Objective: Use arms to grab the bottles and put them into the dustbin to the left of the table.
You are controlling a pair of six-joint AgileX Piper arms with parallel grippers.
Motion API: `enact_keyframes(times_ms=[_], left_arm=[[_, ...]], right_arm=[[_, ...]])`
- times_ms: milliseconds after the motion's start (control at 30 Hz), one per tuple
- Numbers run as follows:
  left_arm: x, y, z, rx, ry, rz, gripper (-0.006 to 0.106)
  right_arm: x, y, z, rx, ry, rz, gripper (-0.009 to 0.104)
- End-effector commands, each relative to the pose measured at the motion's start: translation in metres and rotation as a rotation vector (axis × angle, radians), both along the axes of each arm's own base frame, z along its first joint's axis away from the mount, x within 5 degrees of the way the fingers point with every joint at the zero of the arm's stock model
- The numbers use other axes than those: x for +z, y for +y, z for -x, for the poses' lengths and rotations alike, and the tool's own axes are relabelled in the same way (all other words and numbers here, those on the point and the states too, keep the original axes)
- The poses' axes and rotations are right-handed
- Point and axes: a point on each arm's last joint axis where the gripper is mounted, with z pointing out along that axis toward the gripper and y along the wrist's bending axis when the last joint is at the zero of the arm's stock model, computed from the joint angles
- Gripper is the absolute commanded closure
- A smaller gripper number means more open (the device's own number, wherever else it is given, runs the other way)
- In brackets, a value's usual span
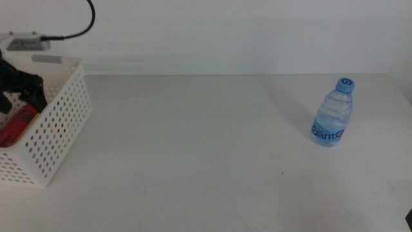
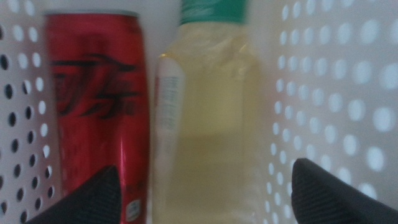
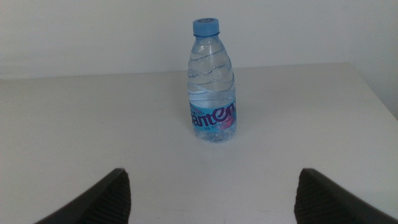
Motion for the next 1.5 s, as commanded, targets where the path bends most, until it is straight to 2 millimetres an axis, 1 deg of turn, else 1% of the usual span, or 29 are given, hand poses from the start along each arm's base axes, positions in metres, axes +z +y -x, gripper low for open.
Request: enact_keyframes(times_ms=[0, 67, 167, 200, 300, 367, 467, 533, 567, 633, 667, 733, 833, 933, 1067, 1200, 1267, 1367, 1467], left_arm=[[0.055, -0.011, 0.014, 0.019, -0.14, 0.033, 0.01], [0.072, -0.015, 0.018, 0.025, -0.212, 0.05, 0.01], [0.096, -0.027, 0.026, 0.009, -0.3, 0.047, 0.01], [0.105, -0.034, 0.029, -0.005, -0.331, 0.04, 0.01], [0.126, -0.062, 0.038, -0.059, -0.437, 0.031, 0.01], [0.135, -0.082, 0.047, -0.096, -0.509, 0.028, 0.01], [0.145, -0.113, 0.065, -0.154, -0.636, 0.023, 0.01], [0.15, -0.132, 0.082, -0.196, -0.734, 0.017, 0.01], [0.148, -0.14, 0.089, -0.218, -0.773, 0.018, 0.01], [0.15, -0.155, 0.109, -0.254, -0.857, 0.025, 0.01], [0.153, -0.159, 0.12, -0.268, -0.897, 0.028, 0.01], [0.151, -0.169, 0.14, -0.304, -0.947, 0.039, 0.01], [0.143, -0.179, 0.166, -0.361, -0.938, 0.07, 0.01], [0.131, -0.188, 0.188, -0.401, -0.922, 0.115, 0.01], [0.115, -0.191, 0.212, -0.407, -0.932, 0.172, 0.01], [0.1, -0.189, 0.231, -0.389, -0.941, 0.223, 0.01], [0.093, -0.187, 0.241, -0.371, -0.916, 0.262, 0.01], [0.092, -0.183, 0.251, -0.355, -0.926, 0.29, 0.01], [0.094, -0.182, 0.255, -0.354, -0.94, 0.295, 0.01]], right_arm=[[0.011, 0.0, 0.002, -0.002, -0.114, 0.002, 0.023], [0.011, 0.0, 0.002, -0.002, -0.114, 0.002, 0.023], [0.011, 0.0, 0.002, -0.002, -0.114, 0.002, 0.023], [0.011, 0.0, 0.002, -0.002, -0.114, 0.002, 0.023], [0.011, 0.0, 0.002, -0.002, -0.114, 0.002, 0.023], [0.011, 0.0, 0.002, -0.002, -0.114, 0.002, 0.023], [0.011, 0.0, 0.002, -0.002, -0.114, 0.002, 0.023], [0.011, 0.0, 0.002, -0.002, -0.114, 0.002, 0.023], [0.011, 0.0, 0.002, -0.002, -0.114, 0.002, 0.023], [0.011, 0.0, 0.002, -0.002, -0.114, 0.002, 0.023], [0.011, 0.0, 0.002, -0.002, -0.114, 0.002, 0.023], [0.011, 0.0, 0.002, -0.002, -0.114, 0.002, 0.023], [0.011, 0.0, 0.002, -0.002, -0.114, 0.002, 0.023], [0.011, 0.0, 0.002, -0.002, -0.114, 0.002, 0.023], [0.011, 0.0, 0.002, -0.002, -0.114, 0.002, 0.023], [0.011, 0.0, 0.002, -0.002, -0.114, 0.002, 0.023], [0.011, 0.0, 0.002, -0.002, -0.114, 0.002, 0.023], [0.011, 0.0, 0.002, -0.002, -0.114, 0.002, 0.023], [0.011, 0.0, 0.002, -0.002, -0.114, 0.002, 0.023]])
